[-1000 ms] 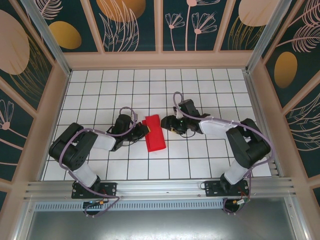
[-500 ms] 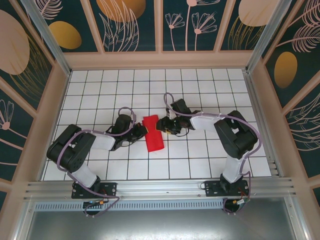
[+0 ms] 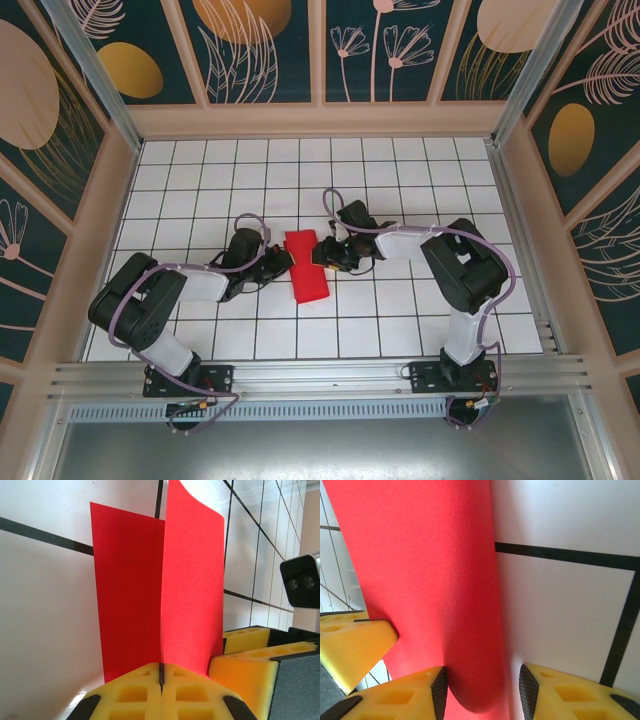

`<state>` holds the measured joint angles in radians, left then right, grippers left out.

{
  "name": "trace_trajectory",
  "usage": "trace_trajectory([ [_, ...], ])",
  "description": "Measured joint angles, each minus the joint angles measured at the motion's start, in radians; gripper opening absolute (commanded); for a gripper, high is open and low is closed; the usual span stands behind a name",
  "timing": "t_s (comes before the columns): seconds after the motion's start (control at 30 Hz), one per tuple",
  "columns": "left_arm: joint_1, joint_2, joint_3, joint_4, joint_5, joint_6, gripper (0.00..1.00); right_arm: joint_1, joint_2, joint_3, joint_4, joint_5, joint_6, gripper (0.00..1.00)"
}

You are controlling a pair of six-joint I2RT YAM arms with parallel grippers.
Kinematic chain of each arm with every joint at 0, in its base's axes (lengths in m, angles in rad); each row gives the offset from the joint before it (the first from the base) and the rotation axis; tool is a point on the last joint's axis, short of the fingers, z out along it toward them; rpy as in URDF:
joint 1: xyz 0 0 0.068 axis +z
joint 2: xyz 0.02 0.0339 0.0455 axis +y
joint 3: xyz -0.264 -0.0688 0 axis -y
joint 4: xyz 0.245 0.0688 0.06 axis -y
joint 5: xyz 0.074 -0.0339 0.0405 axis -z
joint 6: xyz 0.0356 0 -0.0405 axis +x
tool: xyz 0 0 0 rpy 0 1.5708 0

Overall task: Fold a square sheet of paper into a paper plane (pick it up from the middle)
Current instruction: Fold the square sheet of paper in half at the center of the table.

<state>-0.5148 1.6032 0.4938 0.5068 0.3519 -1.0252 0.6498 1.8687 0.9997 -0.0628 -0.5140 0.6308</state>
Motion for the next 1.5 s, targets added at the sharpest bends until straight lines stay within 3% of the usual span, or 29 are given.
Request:
trace_trajectory([
  [0.17, 0.000, -0.007, 0.000, -0.027, -0.007, -0.006, 0.29, 0.001, 0.003, 0.000, -0.005, 0.014, -0.001, 0.41],
  [0.47, 0.000, -0.134, 0.085, -0.212, -0.134, 0.048, 0.46, 0.003, 0.016, 0.021, -0.037, 0.018, -0.025, 0.40],
  [0.9, 0.018, -0.169, 0.124, -0.288, -0.259, 0.075, 0.57, 0.003, 0.043, 0.071, -0.112, 0.017, -0.076, 0.40],
  [1.2, 0.049, -0.216, 0.087, -0.259, -0.238, 0.076, 0.63, 0.021, 0.074, 0.141, -0.212, 0.067, -0.087, 0.40],
  [1.5, 0.060, -0.206, 0.050, -0.188, -0.160, 0.078, 0.57, 0.031, 0.092, 0.175, -0.261, 0.091, -0.103, 0.41],
])
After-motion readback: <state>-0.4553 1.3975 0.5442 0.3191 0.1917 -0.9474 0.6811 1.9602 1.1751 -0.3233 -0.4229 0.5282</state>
